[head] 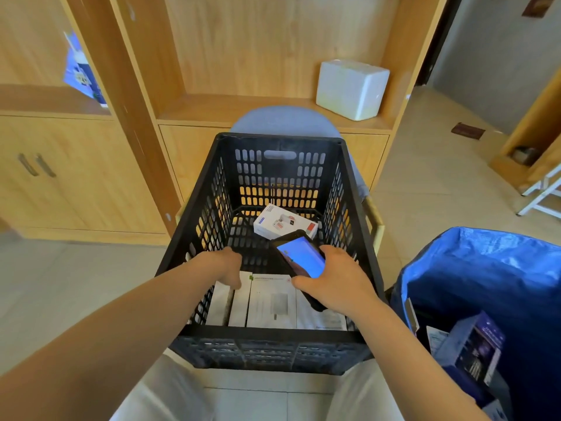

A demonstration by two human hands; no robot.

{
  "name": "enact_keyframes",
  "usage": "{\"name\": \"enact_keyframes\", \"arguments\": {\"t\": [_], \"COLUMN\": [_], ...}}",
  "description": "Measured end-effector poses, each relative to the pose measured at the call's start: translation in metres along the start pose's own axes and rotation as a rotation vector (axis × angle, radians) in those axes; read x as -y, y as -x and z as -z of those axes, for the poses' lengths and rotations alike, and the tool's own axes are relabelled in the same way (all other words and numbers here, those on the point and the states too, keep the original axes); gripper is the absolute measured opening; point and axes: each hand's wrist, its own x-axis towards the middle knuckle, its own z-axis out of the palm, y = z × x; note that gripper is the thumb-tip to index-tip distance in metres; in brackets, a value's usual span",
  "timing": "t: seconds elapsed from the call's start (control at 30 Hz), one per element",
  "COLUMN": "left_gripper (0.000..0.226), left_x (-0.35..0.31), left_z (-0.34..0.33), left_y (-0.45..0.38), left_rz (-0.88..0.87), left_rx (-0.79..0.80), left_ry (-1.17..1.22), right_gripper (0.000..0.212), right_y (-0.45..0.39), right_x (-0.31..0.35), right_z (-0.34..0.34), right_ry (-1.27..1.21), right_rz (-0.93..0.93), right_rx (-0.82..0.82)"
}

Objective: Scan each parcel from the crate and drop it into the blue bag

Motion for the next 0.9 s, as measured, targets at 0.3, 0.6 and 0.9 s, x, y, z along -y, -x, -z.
{"name": "enact_keyframes", "arguments": {"t": [0.3, 0.6, 0.9], "left_gripper": [0.062, 0.063, 0.041], "left_x": [0.012, 0.000, 0.001], "left_z": [0.034, 0.067, 0.044], "left_y": [0.035, 0.070, 0.049], "left_rz": [0.013, -0.156, -0.140], "left_rx": [-0.255, -0.523, -0.724], "left_ry": [0.168, 0.440, 1.020], "right_gripper": [0.057, 0.056, 0.046], "right_y": [-0.006, -0.003, 0.002], "right_x": [0.002, 0.003, 0.008], "right_z": [0.008, 0.011, 0.018], "right_ry": [-0.010, -0.076, -0.196], "right_rz": [-0.029, -0.050, -0.043], "right_rx": [-0.004, -0.057, -0.011]}}
